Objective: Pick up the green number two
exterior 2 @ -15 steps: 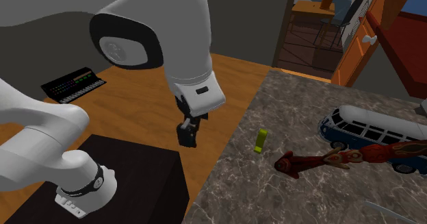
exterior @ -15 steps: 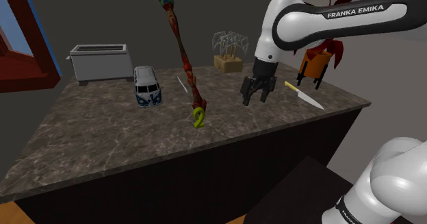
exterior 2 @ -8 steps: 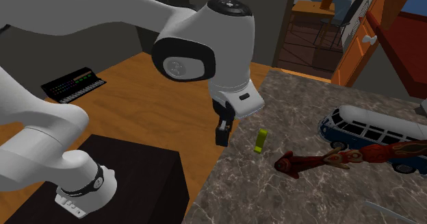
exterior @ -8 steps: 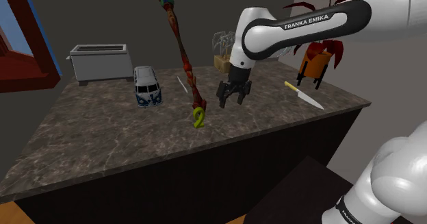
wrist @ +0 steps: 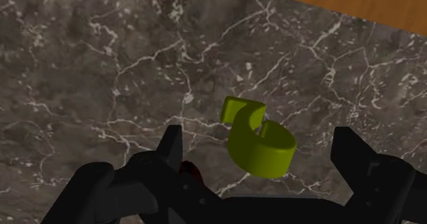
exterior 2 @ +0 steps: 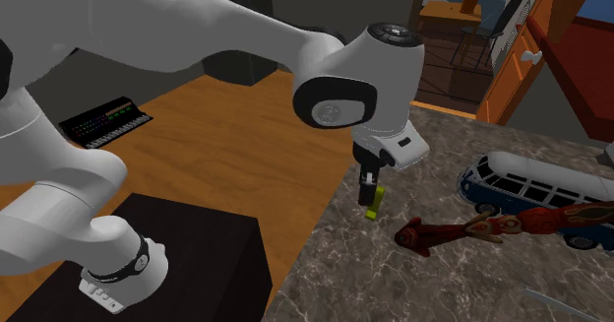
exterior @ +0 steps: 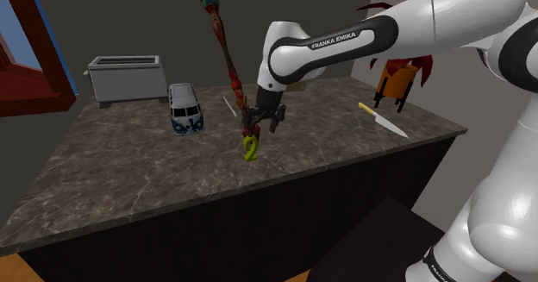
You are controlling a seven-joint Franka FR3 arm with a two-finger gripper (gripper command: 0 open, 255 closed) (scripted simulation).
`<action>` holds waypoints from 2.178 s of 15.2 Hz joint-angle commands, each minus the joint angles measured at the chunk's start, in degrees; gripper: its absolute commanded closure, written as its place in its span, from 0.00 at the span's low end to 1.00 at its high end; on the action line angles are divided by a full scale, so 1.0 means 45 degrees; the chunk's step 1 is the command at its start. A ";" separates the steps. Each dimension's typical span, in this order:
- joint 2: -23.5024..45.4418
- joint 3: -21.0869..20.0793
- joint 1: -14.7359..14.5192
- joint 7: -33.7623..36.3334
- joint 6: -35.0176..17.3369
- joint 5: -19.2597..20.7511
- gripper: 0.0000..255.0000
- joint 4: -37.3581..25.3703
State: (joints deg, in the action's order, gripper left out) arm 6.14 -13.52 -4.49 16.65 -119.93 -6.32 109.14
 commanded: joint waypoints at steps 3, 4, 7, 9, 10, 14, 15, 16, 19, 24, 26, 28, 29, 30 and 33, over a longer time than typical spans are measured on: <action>0.1208 -0.0085 -0.0211 0.0257 -0.0343 0.0302 0.00 -0.0967; 0.1261 -0.0083 -0.0216 0.0247 -0.0500 0.0307 0.00 -0.0862; 0.1435 -0.0077 -0.0229 0.0221 -0.0966 0.0328 0.00 -0.0565; 0.1602 -0.0070 -0.0242 0.0201 -0.1363 0.0350 0.00 -0.0331; 0.1600 -0.0071 -0.0242 0.0200 -0.1364 0.0350 0.00 -0.0329; 0.1592 -0.0066 -0.0233 0.0184 -0.1363 0.0345 1.00 -0.0320; 0.1592 -0.0067 -0.0234 0.0186 -0.1361 0.0345 1.00 -0.0321; 0.1594 -0.0067 -0.0235 0.0188 -0.1358 0.0346 1.00 -0.0326; 0.1594 -0.0068 -0.0236 0.0191 -0.1354 0.0347 1.00 -0.0331; 0.1409 -0.0077 -0.0228 0.0224 -0.0901 0.0325 1.00 -0.0606; 0.1293 -0.0081 -0.0220 0.0242 -0.0590 0.0311 1.00 -0.0803; 0.1186 -0.0084 -0.0211 0.0261 -0.0277 0.0299 1.00 -0.1013; 0.1137 -0.0085 -0.0208 0.0271 -0.0119 0.0294 1.00 -0.1122; 0.1090 -0.0086 -0.0204 0.0282 0.0039 0.0289 1.00 -0.1234; 0.0964 -0.0089 -0.0196 0.0316 0.0516 0.0279 1.00 -0.1590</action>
State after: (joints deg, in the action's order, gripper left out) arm 10.65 -13.92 -5.39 18.04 -118.34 -5.05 102.54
